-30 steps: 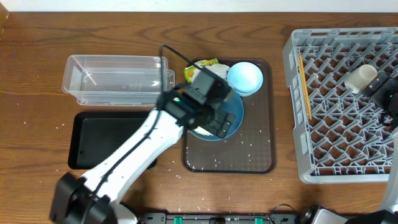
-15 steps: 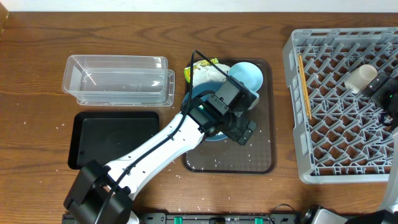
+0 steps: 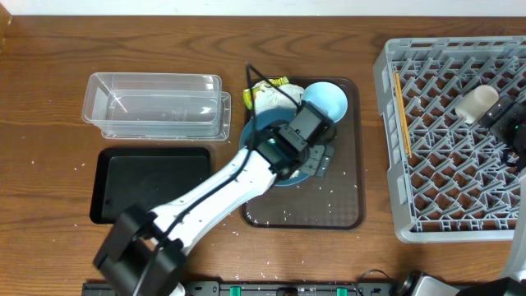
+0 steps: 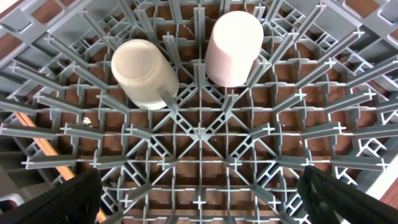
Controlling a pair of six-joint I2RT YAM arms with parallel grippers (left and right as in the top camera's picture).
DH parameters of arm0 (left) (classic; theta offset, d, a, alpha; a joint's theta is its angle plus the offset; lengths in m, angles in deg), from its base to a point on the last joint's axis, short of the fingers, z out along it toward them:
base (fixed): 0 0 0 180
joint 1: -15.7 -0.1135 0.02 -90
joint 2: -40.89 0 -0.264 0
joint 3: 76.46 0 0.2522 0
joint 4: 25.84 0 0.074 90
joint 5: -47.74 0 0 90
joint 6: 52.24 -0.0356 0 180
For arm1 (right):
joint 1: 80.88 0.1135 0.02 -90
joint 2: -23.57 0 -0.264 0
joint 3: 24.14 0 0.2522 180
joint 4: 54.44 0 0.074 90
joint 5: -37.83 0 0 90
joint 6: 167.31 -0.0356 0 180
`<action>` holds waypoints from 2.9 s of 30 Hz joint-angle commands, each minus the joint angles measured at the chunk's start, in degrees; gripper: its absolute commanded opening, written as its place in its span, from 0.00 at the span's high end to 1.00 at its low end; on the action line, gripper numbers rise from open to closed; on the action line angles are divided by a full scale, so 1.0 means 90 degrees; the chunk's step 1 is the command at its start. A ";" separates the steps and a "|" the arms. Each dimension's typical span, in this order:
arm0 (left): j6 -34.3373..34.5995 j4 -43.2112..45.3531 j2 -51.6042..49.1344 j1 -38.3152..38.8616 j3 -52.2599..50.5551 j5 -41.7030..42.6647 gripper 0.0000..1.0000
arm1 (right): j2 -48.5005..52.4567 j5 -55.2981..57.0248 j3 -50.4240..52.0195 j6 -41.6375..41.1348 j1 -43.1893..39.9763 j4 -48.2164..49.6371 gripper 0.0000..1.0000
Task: Sort waste into correct bins and load items into the dishwasher rack
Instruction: 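Lower the left gripper and pinch the blue plate's right rim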
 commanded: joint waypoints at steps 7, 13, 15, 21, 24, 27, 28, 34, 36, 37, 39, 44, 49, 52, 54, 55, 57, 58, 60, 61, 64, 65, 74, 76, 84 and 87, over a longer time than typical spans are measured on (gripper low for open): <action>0.0104 0.0563 -0.0765 0.0379 0.0087 -0.1275 0.11 | -0.0007 0.0061 -0.0012 0.0078 -0.0027 0.0000 0.01; 0.0119 0.0860 -0.1146 0.0389 0.0087 -0.1273 0.14 | -0.0007 0.0061 -0.0012 0.0078 -0.0027 0.0000 0.01; 0.0182 0.0928 -0.1234 0.0408 0.0087 -0.1275 0.18 | -0.0007 0.0058 -0.0012 0.0078 -0.0027 0.0000 0.01; 0.0250 0.0925 -0.1277 0.0522 0.0080 -0.1277 0.32 | -0.0007 0.0061 -0.0012 0.0078 -0.0027 0.0002 0.01; 0.0265 0.0928 -0.1377 0.0551 0.0066 -0.1290 0.33 | -0.0007 0.0058 -0.0012 0.0075 -0.0027 0.0002 0.01; 0.0352 0.0933 -0.1547 0.0551 0.0063 -0.1299 0.36 | -0.0007 0.0061 -0.0012 0.0078 -0.0027 0.0000 0.01; 0.0420 0.0930 -0.1605 0.0551 0.0063 -0.1299 0.36 | -0.0007 0.0061 -0.0012 0.0078 -0.0027 0.0002 0.01; 0.0440 0.0950 -0.1678 0.0551 0.0063 -0.1299 0.53 | -0.0007 0.0061 -0.0012 0.0078 -0.0027 0.0002 0.01; 0.0437 0.0954 -0.1678 0.0556 0.0063 -0.1299 0.56 | -0.0007 0.0058 -0.0012 0.0078 -0.0027 0.0002 0.01; 0.0440 0.0954 -0.1676 0.0556 0.0063 -0.1299 0.56 | -0.0007 0.0061 -0.0012 0.0078 -0.0027 0.0002 0.01; 0.0437 0.0959 -0.1676 0.0568 0.0063 -0.1299 0.62 | -0.0007 0.0061 -0.0012 0.0075 -0.0027 0.0002 0.01; 0.0440 0.0957 -0.1673 0.0588 0.0066 -0.1297 0.67 | -0.0007 0.0061 -0.0012 0.0078 -0.0027 0.0002 0.01; 0.0435 0.0967 -0.1659 0.0685 0.0136 -0.1299 0.75 | -0.0007 0.0061 -0.0012 0.0075 -0.0027 0.0000 0.01; 0.0437 0.0903 -0.1564 0.0787 0.0180 -0.1299 0.78 | -0.0007 0.0061 -0.0012 0.0075 -0.0027 0.0002 0.01; 0.0437 0.0872 -0.1481 0.0850 0.0187 -0.1299 0.81 | -0.0007 0.0061 -0.0012 0.0078 -0.0027 0.0002 0.01; 0.0437 0.0852 -0.1443 0.0879 0.0187 -0.1302 0.81 | -0.0007 0.0058 -0.0012 0.0078 -0.0027 0.0002 0.01; 0.0437 0.0799 -0.1341 0.0920 0.0189 -0.1304 0.81 | -0.0007 0.0061 -0.0012 0.0078 -0.0027 0.0002 0.01; 0.0437 0.0767 -0.1287 0.0925 0.0189 -0.1309 0.81 | -0.0007 0.0061 -0.0012 0.0075 -0.0027 0.0000 0.01; 0.0442 0.0673 -0.1166 0.0925 0.0192 -0.1379 0.86 | -0.0007 0.0061 -0.0012 0.0078 -0.0027 0.0002 0.01; 0.0447 0.0612 -0.1112 0.0925 0.0192 -0.1443 0.88 | -0.0007 0.0058 -0.0012 0.0078 -0.0027 0.0002 0.01; 0.0457 0.0435 -0.0894 0.0923 0.0192 -0.1520 0.91 | -0.0007 0.0061 -0.0012 0.0078 -0.0027 0.0002 0.01; 0.0459 0.0379 -0.0806 0.0925 0.0192 -0.1520 0.91 | -0.0007 0.0061 -0.0012 0.0075 -0.0027 0.0002 0.01; 0.0459 0.0175 -0.0459 0.0925 0.0189 -0.1511 0.94 | -0.0007 0.0061 -0.0012 0.0078 -0.0027 0.0000 0.01; 0.0459 0.0153 -0.0464 0.0925 0.0180 -0.1511 0.76 | -0.0007 0.0061 -0.0012 0.0078 -0.0027 0.0002 0.01; 0.0459 0.0304 -0.0585 0.0925 0.0039 -0.1413 0.46 | -0.0007 0.0061 -0.0012 0.0078 -0.0027 0.0002 0.01; 0.0457 0.0449 -0.0709 0.0925 0.0039 -0.1416 0.44 | -0.0007 0.0061 -0.0012 0.0078 -0.0027 0.0002 0.01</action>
